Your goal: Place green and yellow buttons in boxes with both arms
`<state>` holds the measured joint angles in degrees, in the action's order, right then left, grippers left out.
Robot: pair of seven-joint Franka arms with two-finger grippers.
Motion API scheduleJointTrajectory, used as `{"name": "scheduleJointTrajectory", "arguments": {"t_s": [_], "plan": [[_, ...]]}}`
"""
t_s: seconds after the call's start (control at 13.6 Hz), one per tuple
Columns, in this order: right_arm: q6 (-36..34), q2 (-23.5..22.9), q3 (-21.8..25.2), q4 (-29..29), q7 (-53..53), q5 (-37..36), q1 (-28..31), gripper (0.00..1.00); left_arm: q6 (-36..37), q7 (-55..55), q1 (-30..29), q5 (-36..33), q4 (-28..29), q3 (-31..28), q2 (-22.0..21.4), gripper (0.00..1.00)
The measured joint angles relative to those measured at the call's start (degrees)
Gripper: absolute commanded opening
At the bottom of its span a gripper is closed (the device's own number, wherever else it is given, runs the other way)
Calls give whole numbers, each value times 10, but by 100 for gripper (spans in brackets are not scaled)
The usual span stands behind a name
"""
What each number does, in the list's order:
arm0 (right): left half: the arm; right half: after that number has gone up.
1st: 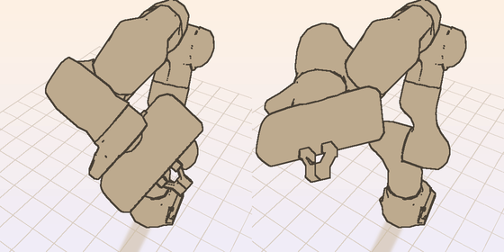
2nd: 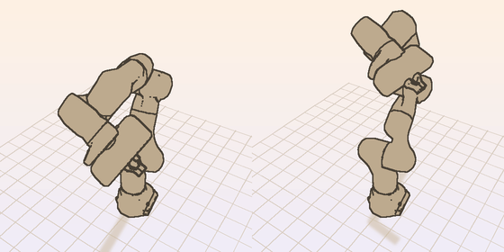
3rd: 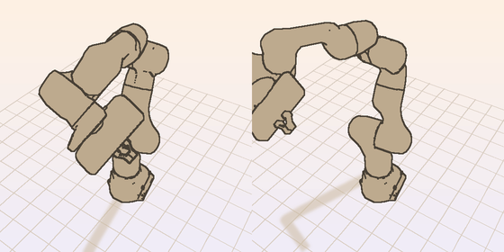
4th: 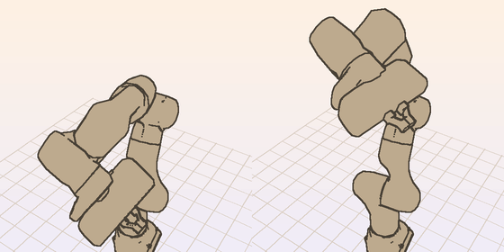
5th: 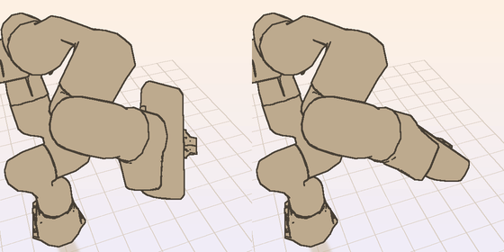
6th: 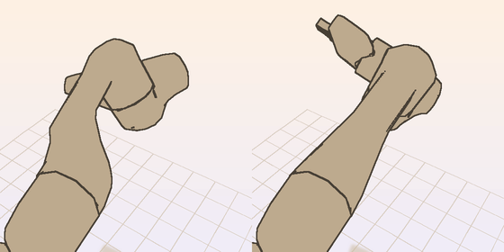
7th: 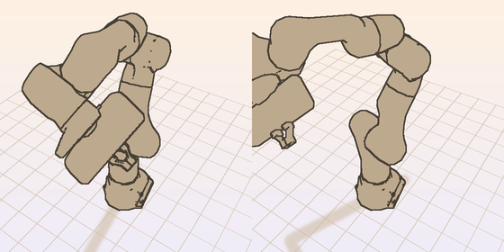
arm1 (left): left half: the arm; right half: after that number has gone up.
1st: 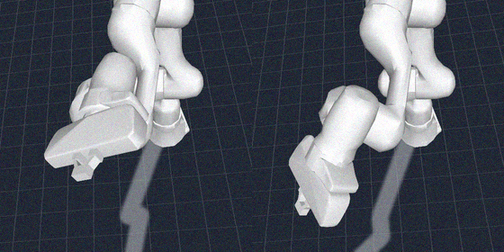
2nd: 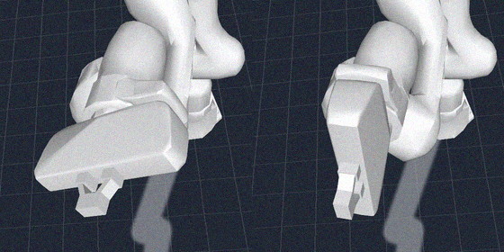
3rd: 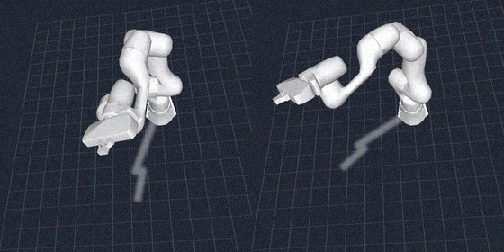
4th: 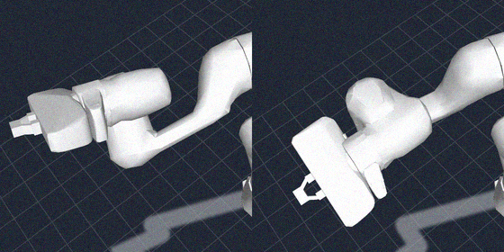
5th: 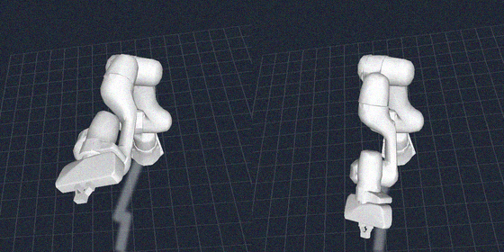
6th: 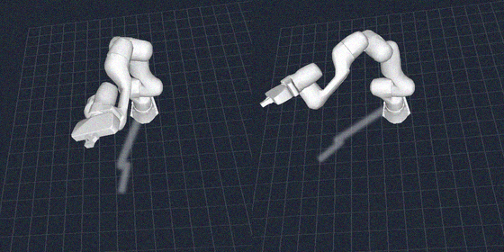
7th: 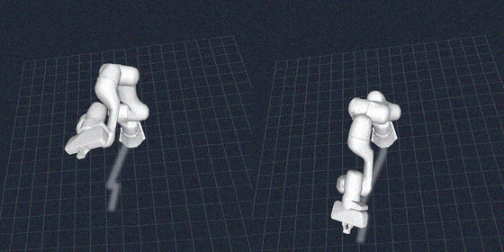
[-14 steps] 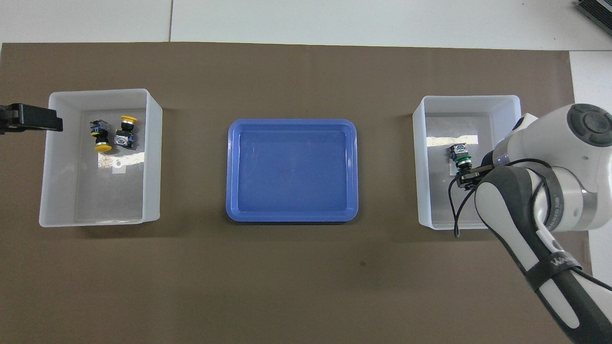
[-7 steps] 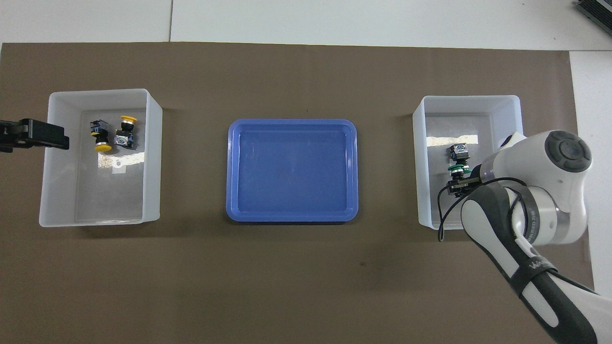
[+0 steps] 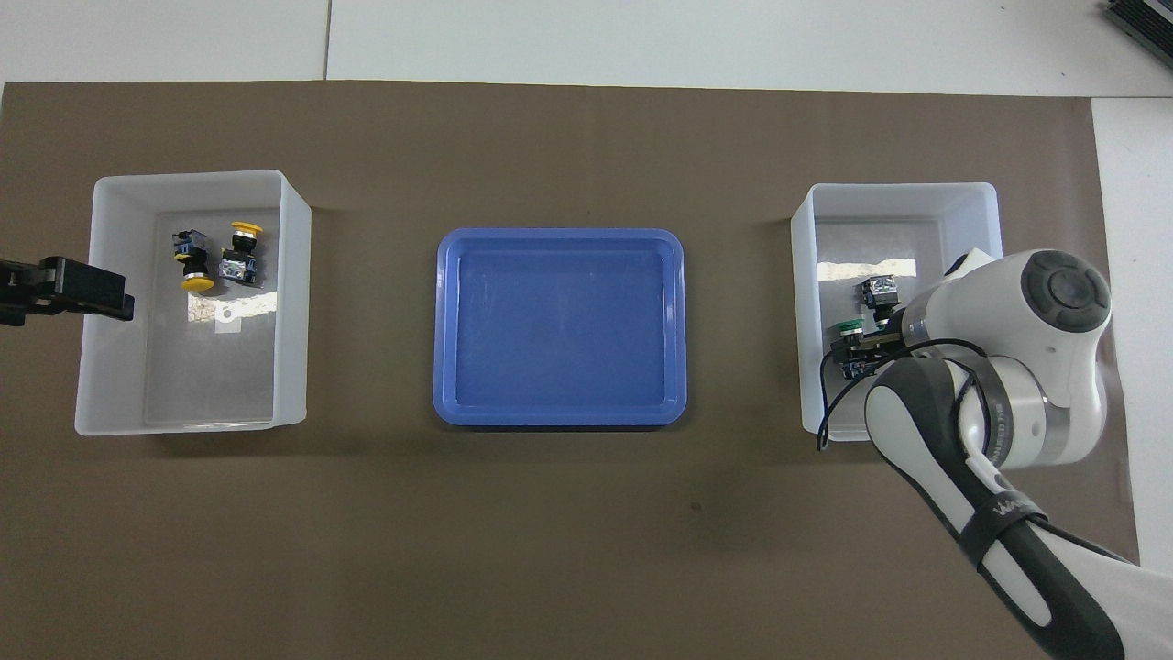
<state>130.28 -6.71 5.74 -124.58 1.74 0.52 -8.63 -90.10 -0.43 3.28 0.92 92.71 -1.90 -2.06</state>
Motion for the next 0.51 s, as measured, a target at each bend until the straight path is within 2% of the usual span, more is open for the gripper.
{"name": "scheduleJointTrajectory", "arguments": {"t_s": [0.22,0.51], "plan": [[-63,26,0,58,0,0,0,100,-24,0,0,0,0,-1,0,100],[-182,80,-1,148,0,-1,-1,100,-25,0,0,-22,1,-4,0,100]]}}
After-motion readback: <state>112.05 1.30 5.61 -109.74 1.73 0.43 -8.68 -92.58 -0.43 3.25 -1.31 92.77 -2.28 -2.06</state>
